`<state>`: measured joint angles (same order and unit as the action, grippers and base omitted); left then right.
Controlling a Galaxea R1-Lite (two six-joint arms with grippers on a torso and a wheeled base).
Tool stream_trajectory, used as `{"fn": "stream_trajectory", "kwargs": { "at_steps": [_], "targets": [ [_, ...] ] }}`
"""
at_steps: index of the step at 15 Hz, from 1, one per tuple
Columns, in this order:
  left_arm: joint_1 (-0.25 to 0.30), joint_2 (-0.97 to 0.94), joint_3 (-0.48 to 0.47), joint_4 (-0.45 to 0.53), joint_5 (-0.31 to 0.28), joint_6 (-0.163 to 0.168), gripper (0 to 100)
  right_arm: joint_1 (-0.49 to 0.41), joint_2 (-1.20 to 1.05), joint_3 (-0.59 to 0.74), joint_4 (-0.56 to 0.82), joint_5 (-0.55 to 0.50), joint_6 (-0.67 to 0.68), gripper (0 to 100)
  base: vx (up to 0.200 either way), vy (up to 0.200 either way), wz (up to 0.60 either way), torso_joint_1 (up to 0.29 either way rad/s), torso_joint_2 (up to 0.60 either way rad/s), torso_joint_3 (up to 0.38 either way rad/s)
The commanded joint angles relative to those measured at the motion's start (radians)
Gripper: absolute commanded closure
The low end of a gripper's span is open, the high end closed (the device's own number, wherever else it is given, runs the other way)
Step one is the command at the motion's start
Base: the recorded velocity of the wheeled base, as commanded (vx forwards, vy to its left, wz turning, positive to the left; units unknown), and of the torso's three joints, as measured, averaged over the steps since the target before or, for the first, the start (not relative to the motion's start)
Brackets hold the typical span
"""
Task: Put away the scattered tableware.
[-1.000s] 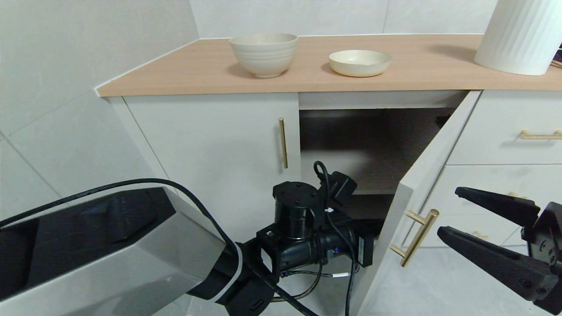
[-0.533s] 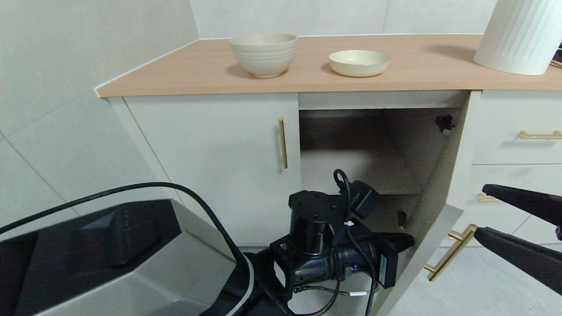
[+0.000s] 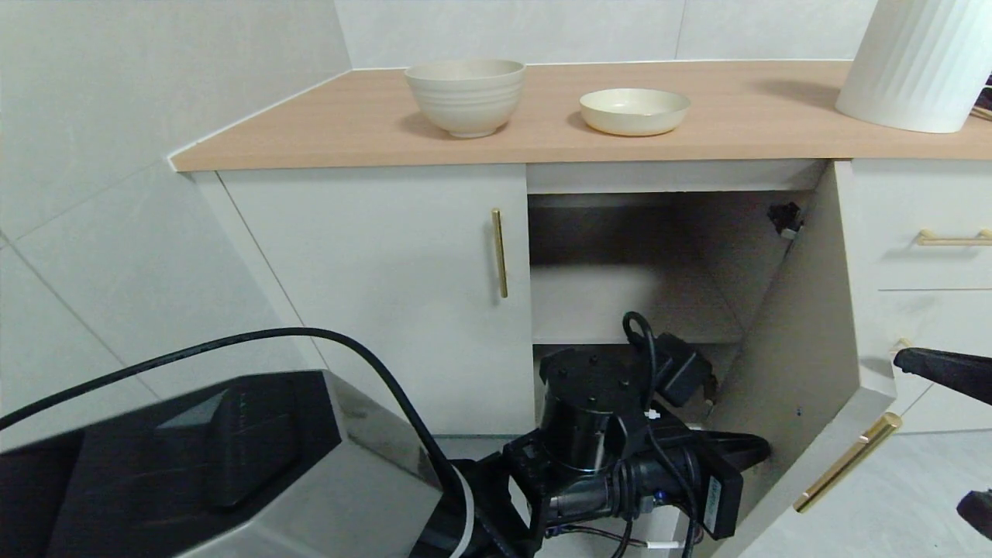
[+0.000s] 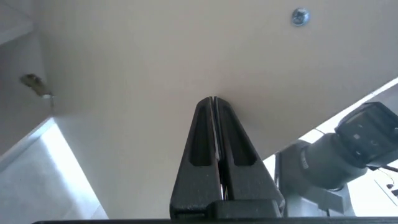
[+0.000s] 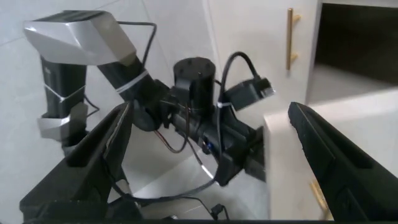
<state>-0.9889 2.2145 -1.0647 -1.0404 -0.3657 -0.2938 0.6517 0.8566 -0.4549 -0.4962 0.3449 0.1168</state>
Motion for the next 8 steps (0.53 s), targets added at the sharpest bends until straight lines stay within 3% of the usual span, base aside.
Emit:
{"fn": "stream_trajectory", "kwargs": {
  "at_steps": [1, 3, 5, 7, 8],
  "targets": [
    [-0.01, 0.005, -0.011, 0.0, 0.001, -0.001, 100, 0.0, -0.004, 0.002, 0.001, 0.013, 0.0, 0, 0.0, 0.0, 0.0, 0.0, 0.0, 0.0],
    [-0.031, 0.004, -0.051, 0.036, 0.001, -0.001, 100, 0.0, -0.004, 0.002, 0.001, 0.032, 0.0, 0, 0.0, 0.0, 0.0, 0.0, 0.0, 0.0],
    [-0.112, 0.002, -0.184, 0.163, 0.002, -0.001, 100, 0.0, -0.004, -0.021, 0.001, 0.036, 0.006, 0, 0.0, 0.0, 0.0, 0.0, 0.0, 0.0],
    [-0.137, 0.001, -0.192, 0.166, 0.019, -0.001, 100, 0.002, -0.002, -0.038, 0.001, 0.04, 0.012, 0, 0.0, 0.0, 0.0, 0.0, 0.0, 0.0],
    [-0.139, -0.002, -0.181, 0.16, 0.054, -0.002, 100, 0.0, -0.001, -0.042, 0.001, 0.046, 0.014, 0, 0.0, 0.0, 0.0, 0.0, 0.0, 0.0]
  ]
}}
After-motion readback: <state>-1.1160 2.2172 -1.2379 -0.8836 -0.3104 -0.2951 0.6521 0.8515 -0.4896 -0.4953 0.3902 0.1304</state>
